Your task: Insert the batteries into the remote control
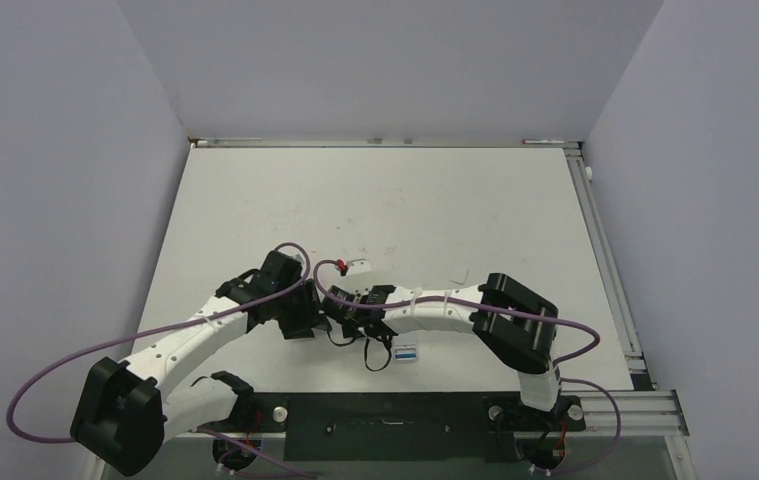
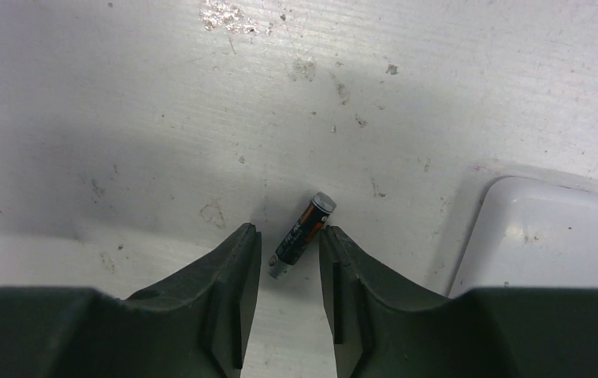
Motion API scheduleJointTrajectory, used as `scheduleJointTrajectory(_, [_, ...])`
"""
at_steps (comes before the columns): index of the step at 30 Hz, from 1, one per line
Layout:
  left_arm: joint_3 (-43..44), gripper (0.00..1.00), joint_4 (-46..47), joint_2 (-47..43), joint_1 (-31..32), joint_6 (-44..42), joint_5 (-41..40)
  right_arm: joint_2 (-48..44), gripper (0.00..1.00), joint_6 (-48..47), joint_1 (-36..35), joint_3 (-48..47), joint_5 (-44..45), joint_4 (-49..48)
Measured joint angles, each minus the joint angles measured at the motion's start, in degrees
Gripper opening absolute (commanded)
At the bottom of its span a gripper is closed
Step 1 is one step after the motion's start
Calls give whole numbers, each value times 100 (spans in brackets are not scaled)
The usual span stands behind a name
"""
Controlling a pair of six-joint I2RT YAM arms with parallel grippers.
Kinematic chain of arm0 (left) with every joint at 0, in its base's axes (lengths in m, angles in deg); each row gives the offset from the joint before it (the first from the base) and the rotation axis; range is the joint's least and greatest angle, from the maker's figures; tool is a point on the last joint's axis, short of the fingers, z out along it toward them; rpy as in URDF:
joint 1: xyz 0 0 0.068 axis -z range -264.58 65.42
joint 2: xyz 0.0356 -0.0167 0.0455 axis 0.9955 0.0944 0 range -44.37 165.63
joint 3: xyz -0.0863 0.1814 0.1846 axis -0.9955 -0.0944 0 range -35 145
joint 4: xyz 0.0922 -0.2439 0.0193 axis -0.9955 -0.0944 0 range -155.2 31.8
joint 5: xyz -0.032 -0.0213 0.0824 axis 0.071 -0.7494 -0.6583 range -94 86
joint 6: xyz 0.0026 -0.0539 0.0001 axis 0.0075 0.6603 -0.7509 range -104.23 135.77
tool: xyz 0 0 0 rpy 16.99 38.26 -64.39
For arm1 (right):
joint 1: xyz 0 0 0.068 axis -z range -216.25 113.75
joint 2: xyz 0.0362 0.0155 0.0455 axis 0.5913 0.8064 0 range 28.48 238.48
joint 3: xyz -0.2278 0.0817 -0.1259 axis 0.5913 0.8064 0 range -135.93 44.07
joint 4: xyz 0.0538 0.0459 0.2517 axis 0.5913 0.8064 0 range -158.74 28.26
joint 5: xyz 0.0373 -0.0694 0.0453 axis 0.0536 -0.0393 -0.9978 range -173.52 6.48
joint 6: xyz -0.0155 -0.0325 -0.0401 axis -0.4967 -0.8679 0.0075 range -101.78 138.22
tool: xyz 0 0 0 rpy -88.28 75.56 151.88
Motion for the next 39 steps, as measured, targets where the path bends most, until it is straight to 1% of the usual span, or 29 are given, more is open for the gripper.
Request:
scheduleJointTrajectory(5, [-11, 45, 2, -39, -48, -42, 72, 11, 25, 85, -4, -13, 63, 68])
scheduleJointTrajectory(6, [-13, 45, 2, -42, -52, -48, 83, 11, 22, 96, -9, -13, 70, 81])
scheduleJointTrajectory(8, [-15, 45, 2, -44, -59, -57, 107, 11, 12, 109, -15, -11, 98, 105])
scheduleJointTrajectory(9, [-20, 45, 4, -44, -63, -59, 120, 11, 9, 116, -24, -11, 109, 114])
scheduleJointTrajectory(16, [-68, 45, 50, -42, -92, -42, 254, 2, 9, 33, -50, 17, 105, 63])
scheduleJointTrajectory(22, [-70, 45, 111, -31, -94, 42, 378, -170, 9, -254, -74, 273, 9, -184])
scheduleJointTrajectory(26, [-70, 45, 203, 2, -109, 79, 516, -387, 9, -629, -74, 476, -133, -258])
scheduleJointTrajectory(32, [-70, 45, 358, 109, -238, 151, 881, -951, 8, -1335, -74, 782, -426, -485])
scheduleJointTrajectory(39, [-70, 46, 481, 140, -348, 166, 1320, -1541, 9, -2288, -59, 1169, -966, -837])
